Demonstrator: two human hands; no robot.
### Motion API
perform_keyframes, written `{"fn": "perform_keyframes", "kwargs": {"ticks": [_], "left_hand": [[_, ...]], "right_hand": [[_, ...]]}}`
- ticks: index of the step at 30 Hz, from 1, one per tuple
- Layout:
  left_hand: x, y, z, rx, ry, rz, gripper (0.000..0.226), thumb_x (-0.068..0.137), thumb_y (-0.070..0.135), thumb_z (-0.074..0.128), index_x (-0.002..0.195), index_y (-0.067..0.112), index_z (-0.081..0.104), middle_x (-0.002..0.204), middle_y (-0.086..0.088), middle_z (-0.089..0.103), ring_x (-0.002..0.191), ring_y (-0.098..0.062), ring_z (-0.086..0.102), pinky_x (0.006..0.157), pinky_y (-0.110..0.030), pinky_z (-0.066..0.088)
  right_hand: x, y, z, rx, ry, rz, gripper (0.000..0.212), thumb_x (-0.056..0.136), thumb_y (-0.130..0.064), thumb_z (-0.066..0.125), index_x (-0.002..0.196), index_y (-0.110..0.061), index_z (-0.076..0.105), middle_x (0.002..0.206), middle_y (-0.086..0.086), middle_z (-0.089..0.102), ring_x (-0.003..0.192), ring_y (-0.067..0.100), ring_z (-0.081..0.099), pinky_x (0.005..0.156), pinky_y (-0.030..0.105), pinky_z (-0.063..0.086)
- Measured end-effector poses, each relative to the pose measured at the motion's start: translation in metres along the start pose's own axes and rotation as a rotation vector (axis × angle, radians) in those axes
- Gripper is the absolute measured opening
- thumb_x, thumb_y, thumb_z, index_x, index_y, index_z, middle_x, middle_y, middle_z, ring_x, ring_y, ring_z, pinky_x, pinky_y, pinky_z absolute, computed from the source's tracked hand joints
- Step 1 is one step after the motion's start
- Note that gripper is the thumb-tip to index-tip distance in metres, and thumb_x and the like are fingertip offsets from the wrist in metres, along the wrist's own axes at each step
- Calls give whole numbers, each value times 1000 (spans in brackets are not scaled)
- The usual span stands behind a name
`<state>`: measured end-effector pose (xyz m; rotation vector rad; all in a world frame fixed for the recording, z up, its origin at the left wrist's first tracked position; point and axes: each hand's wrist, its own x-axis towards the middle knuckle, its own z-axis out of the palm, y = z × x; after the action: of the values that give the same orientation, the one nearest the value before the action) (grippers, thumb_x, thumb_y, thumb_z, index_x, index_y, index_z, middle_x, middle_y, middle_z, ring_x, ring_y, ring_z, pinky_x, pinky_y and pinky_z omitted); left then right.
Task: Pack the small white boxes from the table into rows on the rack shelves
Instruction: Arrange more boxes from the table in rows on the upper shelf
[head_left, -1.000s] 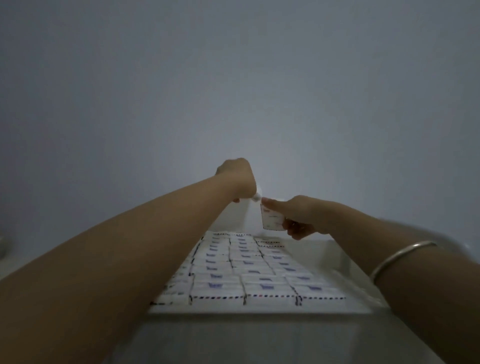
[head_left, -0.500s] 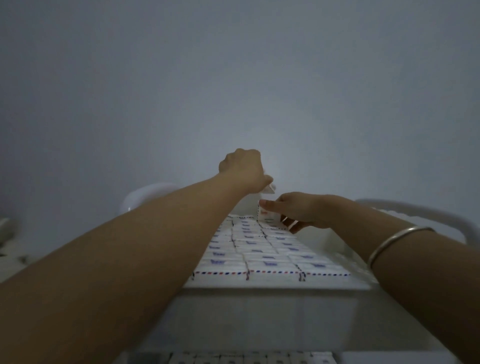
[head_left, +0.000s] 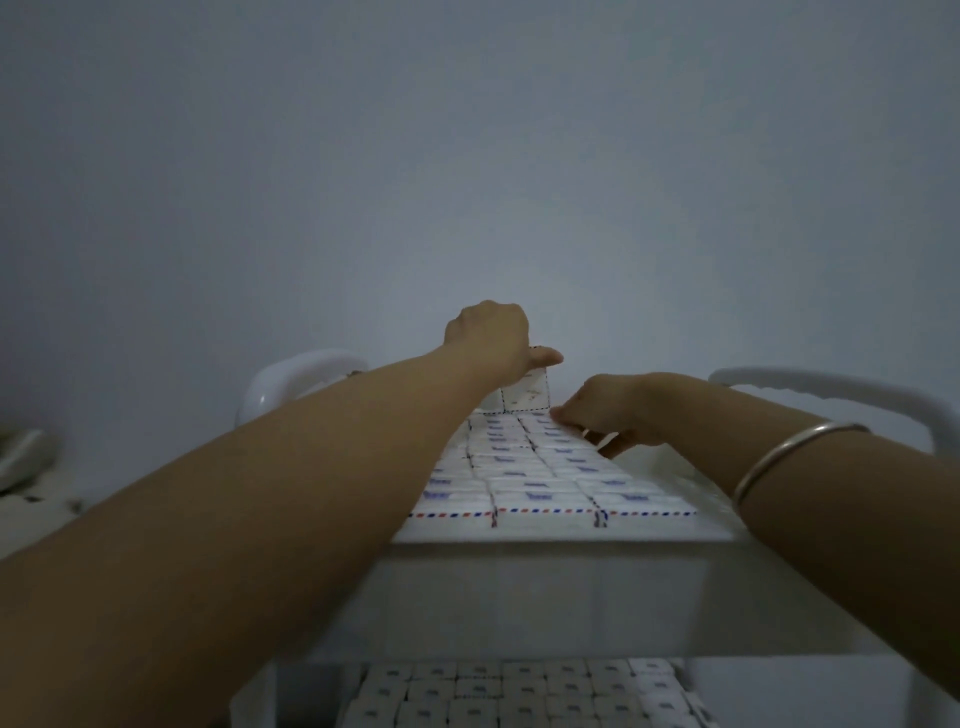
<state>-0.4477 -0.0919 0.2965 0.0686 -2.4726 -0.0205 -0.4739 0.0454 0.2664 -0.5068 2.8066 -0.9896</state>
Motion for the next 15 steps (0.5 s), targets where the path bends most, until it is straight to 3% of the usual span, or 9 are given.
{"fn": "perform_keyframes", "kwargs": {"ticks": [5, 9, 11, 15], "left_hand": [[4, 5, 5, 34, -7, 64, 55, 86, 65, 54, 86, 10, 57, 84, -8, 59, 86, -26, 60, 62, -30, 40], [13, 7, 2, 96, -50, 108, 63, 86, 66, 52, 93, 4, 61, 92, -12, 65, 83, -27, 60, 66, -32, 41], [20, 12, 1, 155, -95, 122, 62, 86, 66, 50, 91, 5, 60, 83, -9, 63, 80, -25, 60, 67, -32, 43], [31, 29, 7, 218, -129, 137, 58, 87, 67, 50, 71, 11, 45, 66, -2, 51, 62, -17, 52, 62, -30, 43]], "right_hand": [[-1, 3, -5, 38, -9, -16, 28, 99, -27, 53, 116, -7, 58, 95, 5, 67, 75, 14, 65, 52, 23, 53], [1, 4, -6, 53, -15, -20, 26, 98, -27, 55, 116, -9, 53, 94, 6, 66, 74, 14, 65, 48, 22, 52], [2, 5, -6, 54, -23, -11, 25, 97, -27, 56, 107, -4, 54, 93, 6, 67, 73, 15, 66, 48, 22, 53], [5, 8, -7, 68, -38, 7, 30, 96, -29, 58, 113, -4, 60, 96, 8, 67, 72, 16, 66, 46, 21, 52]]}}
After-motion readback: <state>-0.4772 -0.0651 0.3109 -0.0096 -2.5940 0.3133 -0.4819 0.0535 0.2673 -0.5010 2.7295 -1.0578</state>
